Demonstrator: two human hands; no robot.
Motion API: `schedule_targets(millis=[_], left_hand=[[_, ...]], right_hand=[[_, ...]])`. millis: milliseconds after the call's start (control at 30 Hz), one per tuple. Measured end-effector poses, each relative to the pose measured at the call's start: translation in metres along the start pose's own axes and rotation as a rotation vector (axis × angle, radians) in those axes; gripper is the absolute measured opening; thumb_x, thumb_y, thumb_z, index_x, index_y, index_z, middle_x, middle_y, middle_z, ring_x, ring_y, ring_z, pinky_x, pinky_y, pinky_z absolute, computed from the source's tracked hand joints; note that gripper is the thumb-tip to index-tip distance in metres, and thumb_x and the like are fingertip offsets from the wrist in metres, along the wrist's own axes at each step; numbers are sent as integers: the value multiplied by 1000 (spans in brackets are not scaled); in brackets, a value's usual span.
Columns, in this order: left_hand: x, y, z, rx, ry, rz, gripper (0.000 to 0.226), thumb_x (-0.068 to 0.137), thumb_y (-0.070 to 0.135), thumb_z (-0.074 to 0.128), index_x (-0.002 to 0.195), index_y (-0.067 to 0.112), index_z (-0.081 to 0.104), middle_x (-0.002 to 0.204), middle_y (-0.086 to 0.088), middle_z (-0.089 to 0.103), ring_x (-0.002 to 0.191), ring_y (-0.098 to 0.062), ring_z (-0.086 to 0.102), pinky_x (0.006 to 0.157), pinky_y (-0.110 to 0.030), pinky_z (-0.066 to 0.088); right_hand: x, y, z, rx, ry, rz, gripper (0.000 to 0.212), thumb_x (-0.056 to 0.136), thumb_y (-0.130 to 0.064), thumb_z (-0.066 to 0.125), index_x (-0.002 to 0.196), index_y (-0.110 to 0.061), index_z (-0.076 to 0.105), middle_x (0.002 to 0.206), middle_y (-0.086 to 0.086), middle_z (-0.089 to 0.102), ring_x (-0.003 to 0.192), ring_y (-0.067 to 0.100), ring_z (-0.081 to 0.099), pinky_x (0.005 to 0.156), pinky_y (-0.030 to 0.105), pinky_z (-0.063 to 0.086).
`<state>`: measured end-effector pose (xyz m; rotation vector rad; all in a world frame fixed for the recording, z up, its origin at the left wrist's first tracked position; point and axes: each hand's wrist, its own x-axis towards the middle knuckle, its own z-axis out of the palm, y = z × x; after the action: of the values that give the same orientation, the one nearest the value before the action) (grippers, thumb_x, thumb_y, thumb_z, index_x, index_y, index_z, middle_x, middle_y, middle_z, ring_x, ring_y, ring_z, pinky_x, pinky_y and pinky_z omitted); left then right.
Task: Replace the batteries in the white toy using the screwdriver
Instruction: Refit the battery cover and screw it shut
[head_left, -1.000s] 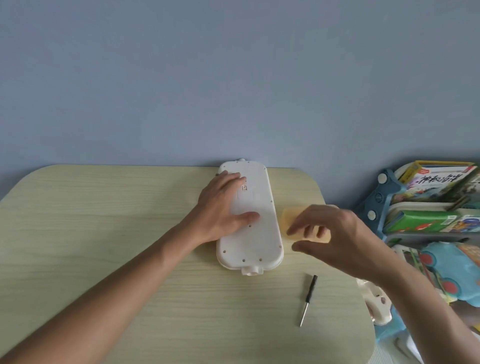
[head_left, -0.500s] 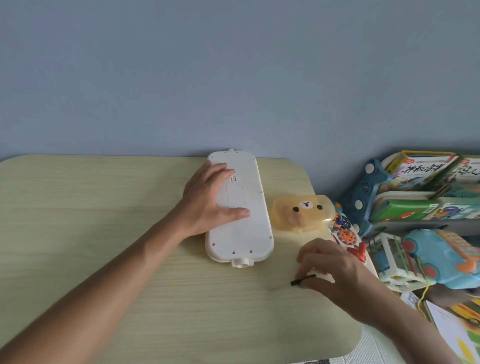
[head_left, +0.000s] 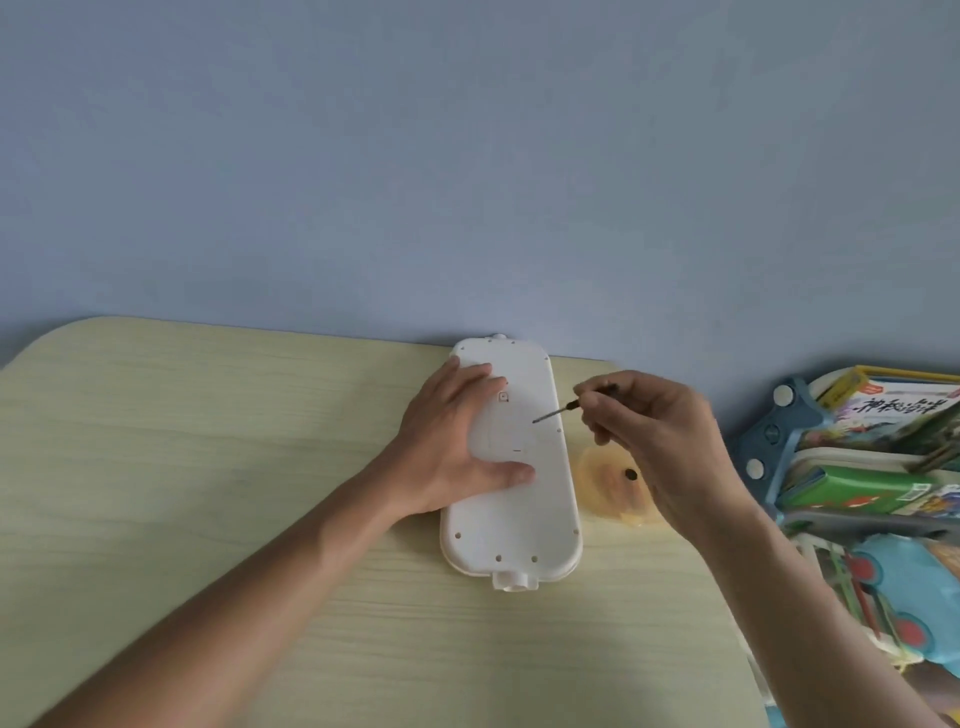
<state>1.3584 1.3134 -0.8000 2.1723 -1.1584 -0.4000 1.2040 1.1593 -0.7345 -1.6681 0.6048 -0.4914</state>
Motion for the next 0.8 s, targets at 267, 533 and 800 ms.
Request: schedule_targets(millis=[267,533,800], left_hand=[[0,2,-1,-23,4,-7,112,59,70,79,152,29,34,162,15,18,152,-3,-5,126,-36,10],[0,3,0,-41,13,-16,109,62,65,82,153,29,33,162,16,18,152,-1,-7,125,-33,10],[1,2,1,-49,31,-10,108,62,63,83,152,30,34,162,16,18,152,-2,-6,125,-33,10]], right_hand=[[50,4,44,-147,128,-144,15,93,-13,64,80,-8,72,64,0,64,58,11,58,56,25,56],[62,11,58,-249,101,-174,18,94,-16,62,79,-10,70,60,-5,62,53,7,56,52,15,48],[64,14,55,-308,93,-176,17,93,-19,64,80,-13,71,63,-4,66,55,12,59,63,37,57]])
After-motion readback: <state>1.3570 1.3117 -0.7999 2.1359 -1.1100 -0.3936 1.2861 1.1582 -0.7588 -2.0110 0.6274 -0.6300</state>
